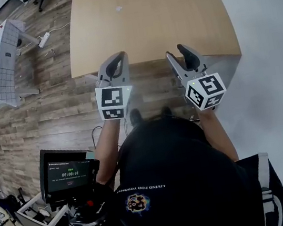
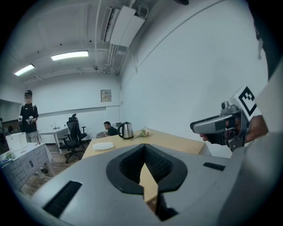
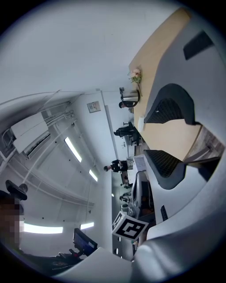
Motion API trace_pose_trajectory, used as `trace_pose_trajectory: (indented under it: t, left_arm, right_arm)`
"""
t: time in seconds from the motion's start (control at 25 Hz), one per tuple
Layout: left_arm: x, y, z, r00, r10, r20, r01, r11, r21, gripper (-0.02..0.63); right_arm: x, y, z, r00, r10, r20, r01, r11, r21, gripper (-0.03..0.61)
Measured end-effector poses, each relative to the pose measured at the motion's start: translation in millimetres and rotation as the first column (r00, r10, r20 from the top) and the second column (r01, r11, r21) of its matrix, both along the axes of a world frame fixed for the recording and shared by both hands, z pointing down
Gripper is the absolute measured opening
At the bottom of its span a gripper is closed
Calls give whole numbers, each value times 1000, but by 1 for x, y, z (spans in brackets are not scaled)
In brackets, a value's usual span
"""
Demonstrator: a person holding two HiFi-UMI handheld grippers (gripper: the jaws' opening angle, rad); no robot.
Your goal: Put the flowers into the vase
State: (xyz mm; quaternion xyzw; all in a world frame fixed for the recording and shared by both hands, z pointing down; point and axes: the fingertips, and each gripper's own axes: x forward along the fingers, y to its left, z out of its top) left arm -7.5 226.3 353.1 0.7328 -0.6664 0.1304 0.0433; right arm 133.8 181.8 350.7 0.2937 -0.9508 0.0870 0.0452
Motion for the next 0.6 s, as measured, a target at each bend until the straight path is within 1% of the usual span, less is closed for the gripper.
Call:
trace_pose_trajectory:
  t: [0.32, 0.6]
  left_arm:
    - [13, -26, -25, 999, -31, -14, 31, 999, -10, 5]
    - [17, -35, -26, 998, -52, -26, 51, 998, -32, 5]
  right_arm:
    - [16, -26, -29, 999, -35, -39, 36, 999, 5, 163]
    - [23, -39, -34, 998, -45, -51, 45, 999, -10, 163]
